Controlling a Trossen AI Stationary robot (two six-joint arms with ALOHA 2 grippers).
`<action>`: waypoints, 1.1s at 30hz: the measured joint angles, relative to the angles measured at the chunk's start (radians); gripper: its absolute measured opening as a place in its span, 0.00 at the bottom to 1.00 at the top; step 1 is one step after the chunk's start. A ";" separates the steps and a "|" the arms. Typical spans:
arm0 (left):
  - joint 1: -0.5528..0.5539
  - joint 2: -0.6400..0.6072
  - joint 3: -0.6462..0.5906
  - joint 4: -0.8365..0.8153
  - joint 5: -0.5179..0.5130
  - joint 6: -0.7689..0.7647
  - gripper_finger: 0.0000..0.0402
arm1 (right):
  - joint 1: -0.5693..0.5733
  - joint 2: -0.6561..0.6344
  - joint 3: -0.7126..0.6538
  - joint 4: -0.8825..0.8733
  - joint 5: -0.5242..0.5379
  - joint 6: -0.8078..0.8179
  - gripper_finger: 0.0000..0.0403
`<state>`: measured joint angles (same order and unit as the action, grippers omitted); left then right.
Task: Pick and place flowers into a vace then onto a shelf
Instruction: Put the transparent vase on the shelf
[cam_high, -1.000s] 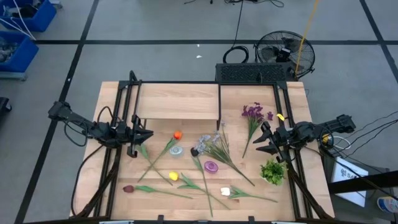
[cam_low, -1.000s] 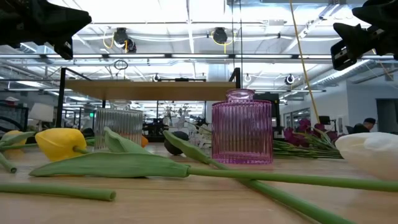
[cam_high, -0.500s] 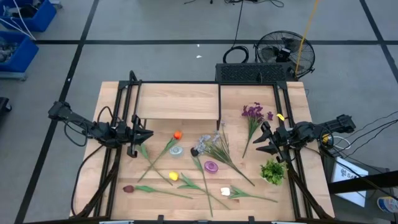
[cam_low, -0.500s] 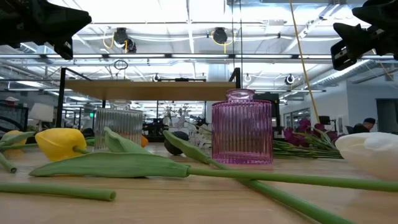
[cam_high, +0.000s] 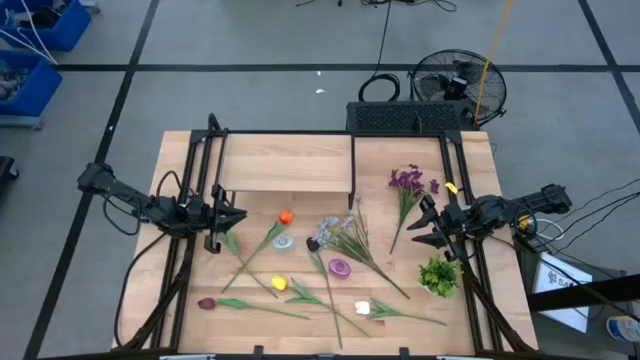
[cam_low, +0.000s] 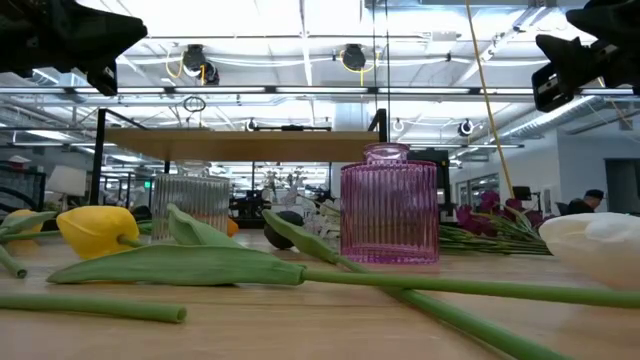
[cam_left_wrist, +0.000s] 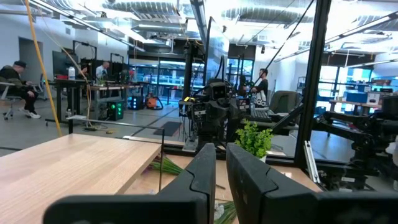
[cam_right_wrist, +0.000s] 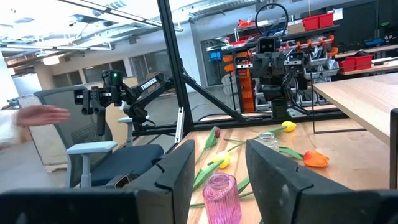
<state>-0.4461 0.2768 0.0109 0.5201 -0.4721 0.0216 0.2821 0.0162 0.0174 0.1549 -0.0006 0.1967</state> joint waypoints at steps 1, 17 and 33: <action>0.000 0.000 0.000 0.000 0.000 0.000 0.11 | 0.000 0.000 0.000 -0.001 0.000 0.000 0.34; 0.000 0.000 0.000 0.075 -0.020 -0.055 0.11 | 0.000 0.000 -0.001 0.327 0.085 0.311 0.34; 0.000 0.007 0.000 0.295 0.037 -0.329 0.11 | 0.000 0.000 -0.001 0.672 0.376 0.213 0.34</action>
<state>-0.4458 0.2834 0.0109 0.8154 -0.4354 -0.3075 0.2821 0.0166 0.0166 0.8272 0.3758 0.4097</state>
